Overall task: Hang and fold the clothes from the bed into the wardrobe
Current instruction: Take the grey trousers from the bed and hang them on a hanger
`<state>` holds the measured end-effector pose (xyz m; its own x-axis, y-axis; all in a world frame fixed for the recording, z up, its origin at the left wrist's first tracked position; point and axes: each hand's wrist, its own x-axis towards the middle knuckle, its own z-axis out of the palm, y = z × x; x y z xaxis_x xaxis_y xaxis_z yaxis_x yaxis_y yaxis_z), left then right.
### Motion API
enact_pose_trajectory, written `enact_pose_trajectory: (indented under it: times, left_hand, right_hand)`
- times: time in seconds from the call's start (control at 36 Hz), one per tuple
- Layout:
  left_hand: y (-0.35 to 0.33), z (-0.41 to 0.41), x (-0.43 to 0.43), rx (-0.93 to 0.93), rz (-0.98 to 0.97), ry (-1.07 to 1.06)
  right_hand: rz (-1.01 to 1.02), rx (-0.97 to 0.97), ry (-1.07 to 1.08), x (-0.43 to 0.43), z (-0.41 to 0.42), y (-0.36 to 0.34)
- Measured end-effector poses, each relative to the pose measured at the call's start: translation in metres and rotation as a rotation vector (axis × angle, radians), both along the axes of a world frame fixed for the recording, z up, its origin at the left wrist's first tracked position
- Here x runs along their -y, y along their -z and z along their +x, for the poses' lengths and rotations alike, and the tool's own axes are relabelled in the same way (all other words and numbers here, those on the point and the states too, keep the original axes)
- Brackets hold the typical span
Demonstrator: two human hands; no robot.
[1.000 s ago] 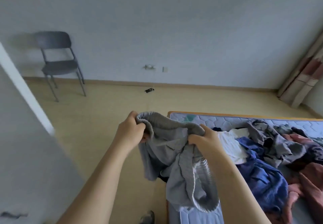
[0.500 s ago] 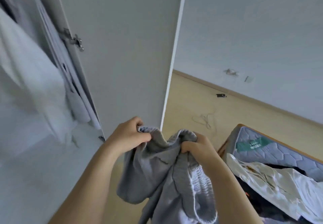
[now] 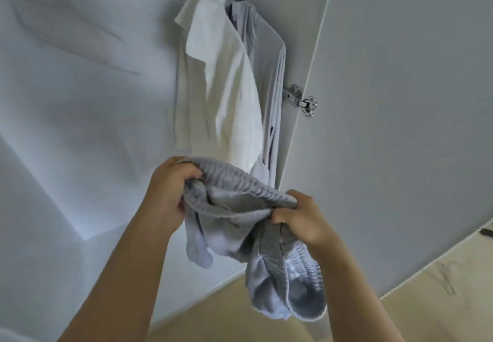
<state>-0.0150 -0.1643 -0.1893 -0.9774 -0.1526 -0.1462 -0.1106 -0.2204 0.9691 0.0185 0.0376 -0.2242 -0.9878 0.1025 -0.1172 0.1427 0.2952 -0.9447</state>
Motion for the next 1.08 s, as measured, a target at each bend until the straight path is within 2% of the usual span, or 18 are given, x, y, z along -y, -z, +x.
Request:
enact_pose_trajectory:
  times: [0.08,0.31,0.44,0.81,0.94,1.03,1.08]
  left_hand:
    - [-0.013,-0.016,0.029,-0.037,0.054,-0.115]
    - [-0.047,-0.067,0.088,-0.158,-0.054,-0.354]
    - [-0.072,-0.085,0.115,-0.160,0.067,-0.455]
    - [-0.119,-0.101,0.180,-0.278,-0.042,-0.716]
    - [-0.118,-0.091,0.190,-0.306,0.081,-0.842]
    - [-0.117,-0.087,0.199,-0.291,0.108,-0.864]
    - [-0.115,-0.085,0.203,-0.280,0.138,-0.887]
  right_hand:
    - [0.060,-0.042,-0.100,0.033,-0.029,-0.010]
    - [0.119,-0.139,-0.279,0.111,-0.100,-0.021]
    - [-0.056,-0.227,-0.375,0.152,-0.133,-0.041]
    - [-0.270,-0.629,-0.383,0.226,-0.197,-0.134]
    - [-0.139,-0.792,-0.380,0.255,-0.209,-0.151]
    - [0.112,-0.863,-0.375,0.267,-0.223,-0.156]
    - [0.235,-0.840,-0.398,0.272,-0.233,-0.156]
